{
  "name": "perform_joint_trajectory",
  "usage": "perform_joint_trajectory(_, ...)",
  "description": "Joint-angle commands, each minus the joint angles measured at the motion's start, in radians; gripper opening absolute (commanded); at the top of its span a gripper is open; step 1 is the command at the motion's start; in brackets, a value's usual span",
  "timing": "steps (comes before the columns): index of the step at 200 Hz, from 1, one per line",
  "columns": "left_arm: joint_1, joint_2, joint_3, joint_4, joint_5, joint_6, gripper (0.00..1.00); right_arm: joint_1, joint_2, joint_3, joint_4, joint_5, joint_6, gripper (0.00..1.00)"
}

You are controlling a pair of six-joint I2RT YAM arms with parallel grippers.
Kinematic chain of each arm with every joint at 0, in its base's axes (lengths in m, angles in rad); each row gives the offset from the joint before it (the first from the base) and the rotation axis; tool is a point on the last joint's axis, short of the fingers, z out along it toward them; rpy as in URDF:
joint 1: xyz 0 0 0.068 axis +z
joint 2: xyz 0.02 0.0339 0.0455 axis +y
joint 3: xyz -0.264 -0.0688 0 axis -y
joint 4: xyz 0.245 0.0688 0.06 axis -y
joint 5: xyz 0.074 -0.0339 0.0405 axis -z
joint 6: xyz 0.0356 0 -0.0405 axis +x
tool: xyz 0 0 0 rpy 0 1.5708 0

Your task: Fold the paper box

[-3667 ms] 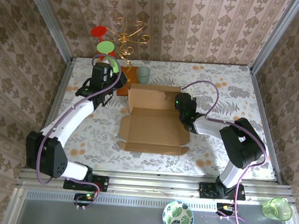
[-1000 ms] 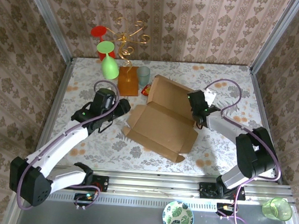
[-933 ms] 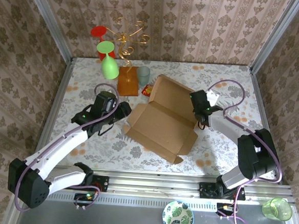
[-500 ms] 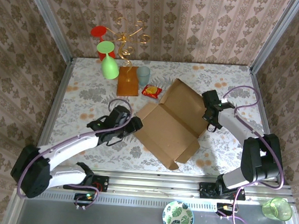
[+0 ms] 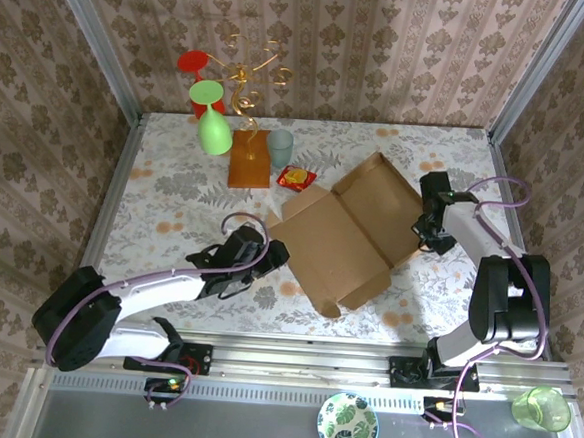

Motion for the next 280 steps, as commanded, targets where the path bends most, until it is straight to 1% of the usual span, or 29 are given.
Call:
perform_joint_trajectory(1, -0.002, 0.030, -0.032, 0.115, -0.007, -0.056, 0.78, -0.032, 0.020, 0.049, -0.059, -0.115, 0.030, 0.00)
perform_joint_trajectory(19, -0.007, 0.069, -0.053, 0.225, -0.002, -0.084, 0.78, -0.073, 0.020, 0.053, -0.069, -0.178, 0.043, 0.00)
perform_joint_trajectory(38, -0.007, 0.091, -0.046, 0.284, -0.006, -0.075, 0.79, -0.115, 0.011, 0.060, -0.070, -0.246, 0.046, 0.00)
perform_joint_trajectory(60, -0.005, 0.120, -0.028, 0.352, 0.007, -0.057, 0.80, -0.131, 0.005, 0.102, -0.111, -0.268, 0.024, 0.00)
perform_joint_trajectory(77, -0.004, 0.149, -0.010, 0.361, 0.022, -0.060, 0.80, -0.143, -0.012, 0.106, -0.118, -0.285, 0.021, 0.00)
perform_joint_trajectory(109, -0.004, 0.167, 0.012, 0.423, 0.006, -0.059, 0.80, -0.147, -0.022, 0.098, -0.128, -0.294, 0.016, 0.00)
perform_joint_trajectory(126, -0.005, 0.139, 0.036, 0.404, -0.013, -0.038, 0.80, -0.150, -0.028, 0.082, -0.121, -0.298, 0.019, 0.00)
perform_joint_trajectory(144, -0.006, 0.117, 0.053, 0.373, -0.008, -0.014, 0.78, -0.149, -0.032, 0.067, -0.109, -0.311, 0.026, 0.00)
perform_joint_trajectory(182, -0.002, 0.147, 0.058, 0.409, 0.015, -0.001, 0.62, -0.149, -0.033, 0.050, -0.093, -0.334, 0.039, 0.00)
perform_joint_trajectory(193, -0.002, 0.154, 0.074, 0.398, 0.017, 0.013, 0.56, -0.149, -0.031, 0.048, -0.090, -0.338, 0.039, 0.00)
perform_joint_trajectory(202, -0.004, 0.154, 0.099, 0.355, 0.014, 0.035, 0.52, -0.148, -0.031, 0.043, -0.091, -0.341, 0.039, 0.00)
perform_joint_trajectory(210, -0.006, 0.151, 0.127, 0.290, 0.006, 0.059, 0.46, -0.148, -0.035, 0.037, -0.088, -0.340, 0.039, 0.00)
perform_joint_trajectory(223, -0.010, 0.146, 0.183, 0.174, -0.012, 0.122, 0.28, -0.146, -0.041, 0.019, -0.086, -0.336, 0.040, 0.00)
perform_joint_trajectory(238, -0.019, 0.137, 0.239, 0.042, -0.045, 0.174, 0.13, -0.145, -0.049, -0.005, -0.082, -0.335, 0.042, 0.00)
perform_joint_trajectory(247, -0.020, 0.136, 0.285, -0.084, -0.063, 0.195, 0.05, -0.142, -0.053, -0.014, -0.086, -0.341, 0.042, 0.00)
perform_joint_trajectory(254, -0.019, 0.138, 0.322, -0.174, -0.078, 0.222, 0.00, -0.140, -0.055, -0.019, -0.090, -0.351, 0.044, 0.10)
perform_joint_trajectory(267, -0.018, 0.136, 0.378, -0.305, -0.103, 0.292, 0.00, -0.128, -0.063, -0.018, -0.111, -0.368, 0.049, 0.27)
perform_joint_trajectory(280, -0.007, 0.135, 0.432, -0.404, -0.116, 0.377, 0.00, -0.105, -0.084, -0.002, -0.137, -0.389, 0.049, 0.41)
